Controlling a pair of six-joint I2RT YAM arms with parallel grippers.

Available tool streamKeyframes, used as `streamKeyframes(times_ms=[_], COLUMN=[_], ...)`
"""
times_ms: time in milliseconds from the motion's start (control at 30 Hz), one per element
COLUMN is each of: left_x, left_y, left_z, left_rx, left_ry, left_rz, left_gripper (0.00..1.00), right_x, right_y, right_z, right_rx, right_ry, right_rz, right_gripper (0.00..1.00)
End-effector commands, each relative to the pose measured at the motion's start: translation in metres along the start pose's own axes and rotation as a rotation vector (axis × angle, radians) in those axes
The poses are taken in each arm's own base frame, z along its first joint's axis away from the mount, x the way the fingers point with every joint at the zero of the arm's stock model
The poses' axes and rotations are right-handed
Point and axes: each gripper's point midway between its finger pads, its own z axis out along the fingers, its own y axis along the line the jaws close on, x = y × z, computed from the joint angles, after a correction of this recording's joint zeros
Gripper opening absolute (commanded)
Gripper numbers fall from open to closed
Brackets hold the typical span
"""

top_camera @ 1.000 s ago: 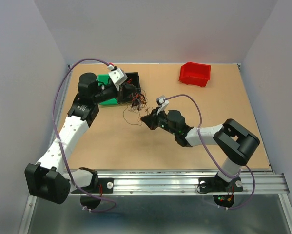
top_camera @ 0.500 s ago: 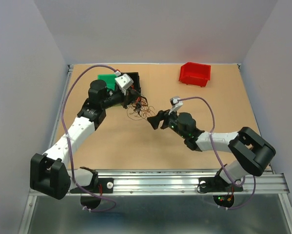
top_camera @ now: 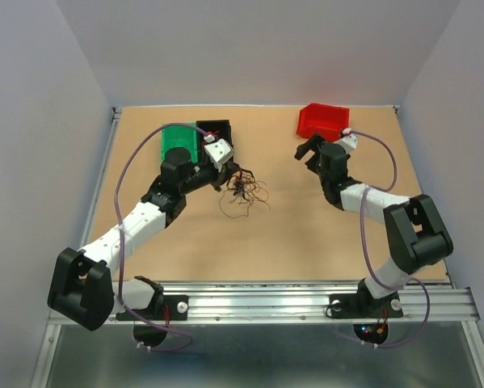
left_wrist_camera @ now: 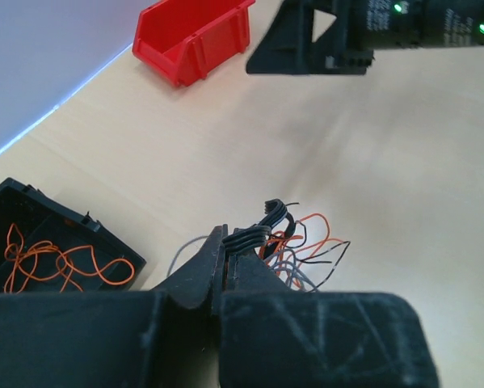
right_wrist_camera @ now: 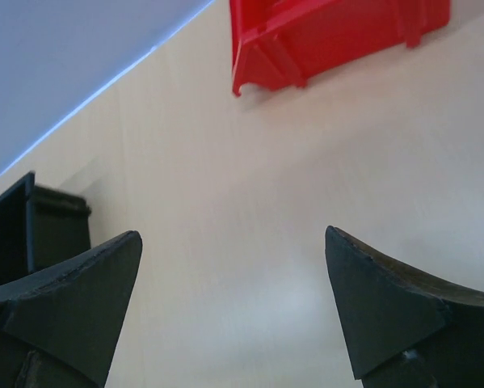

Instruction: Untangle the cables

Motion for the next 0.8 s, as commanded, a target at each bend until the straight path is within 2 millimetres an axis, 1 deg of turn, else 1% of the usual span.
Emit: streamKeyframes(times_ms=[0, 33, 67, 100, 133, 200, 233, 300, 333, 367, 400, 433, 533, 600, 633, 667, 700, 767], left_x=[-0.018, -0.017, -0.016, -0.015, -0.015, -0.016, -0.014, -0.014, -0.013, -0.013, -0.013, -0.014, -0.016, -0.016, -0.017, -0.017, -0.017, -0.015], left_y=[0.000, -0.002, -0.003, -0.003, -0.004, -0.005, -0.006, -0.007, -0.007, -0.007, -0.008, -0.008, -0.009, -0.009, -0.008, -0.008, -0.008, -0.009], left_z=[0.001, 0.002, 0.002, 0.003, 0.004, 0.004, 0.005, 0.005, 0.005, 0.005, 0.004, 0.004, 0.003, 0.002, 0.001, 0.001, 0.001, 0.001], left_rx=[-0.015, -0.012, -0.010, -0.009, -0.010, -0.012, -0.009, -0.008, -0.006, -0.009, -0.006, -0.008, -0.009, -0.012, -0.014, -0.014, -0.014, -0.012], left_ry=[-0.069, -0.068, -0.065, -0.061, -0.062, -0.062, -0.058, -0.058, -0.055, -0.055, -0.055, -0.056, -0.060, -0.061, -0.064, -0.064, -0.064, -0.061], left_rz=[0.078, 0.084, 0.088, 0.089, 0.099, 0.101, 0.101, 0.106, 0.108, 0.108, 0.110, 0.109, 0.115, 0.114, 0.116, 0.117, 0.119, 0.121], left_gripper=[0.00, 0.00, 0.00, 0.00, 0.00, 0.00, 0.00, 0.00, 0.00, 0.00, 0.00, 0.00, 0.00, 0.00, 0.00, 0.00, 0.00, 0.00], right_x=[-0.058, -0.063, -0.077, -0.084, -0.093, -0.093, -0.106, -0.112, -0.103, -0.117, -0.106, -0.118, -0.122, -0.124, -0.125, -0.121, -0.125, -0.125], right_y=[-0.014, -0.034, -0.037, -0.044, -0.063, -0.080, -0.084, -0.090, -0.102, -0.094, -0.104, -0.097, -0.103, -0.104, -0.103, -0.109, -0.106, -0.108], right_z=[0.030, 0.042, 0.045, 0.055, 0.061, 0.073, 0.079, 0.090, 0.098, 0.107, 0.115, 0.124, 0.136, 0.147, 0.151, 0.155, 0.157, 0.161], right_rx=[0.196, 0.250, 0.265, 0.295, 0.332, 0.361, 0.364, 0.387, 0.425, 0.415, 0.449, 0.440, 0.459, 0.452, 0.444, 0.455, 0.450, 0.454], right_ry=[-0.133, -0.134, -0.155, -0.165, -0.170, -0.164, -0.181, -0.184, -0.158, -0.178, -0.144, -0.163, -0.168, -0.166, -0.163, -0.158, -0.166, -0.168], right_rz=[-0.009, -0.012, 0.006, 0.043, 0.065, 0.110, 0.126, 0.132, 0.113, 0.113, 0.078, 0.075, 0.056, 0.041, 0.039, 0.034, 0.034, 0.029], right_gripper=[1.00, 1.00, 1.00, 1.00, 1.00, 1.00, 1.00, 1.00, 1.00, 1.00, 1.00, 1.00, 1.00, 1.00, 1.00, 1.00, 1.00, 1.00])
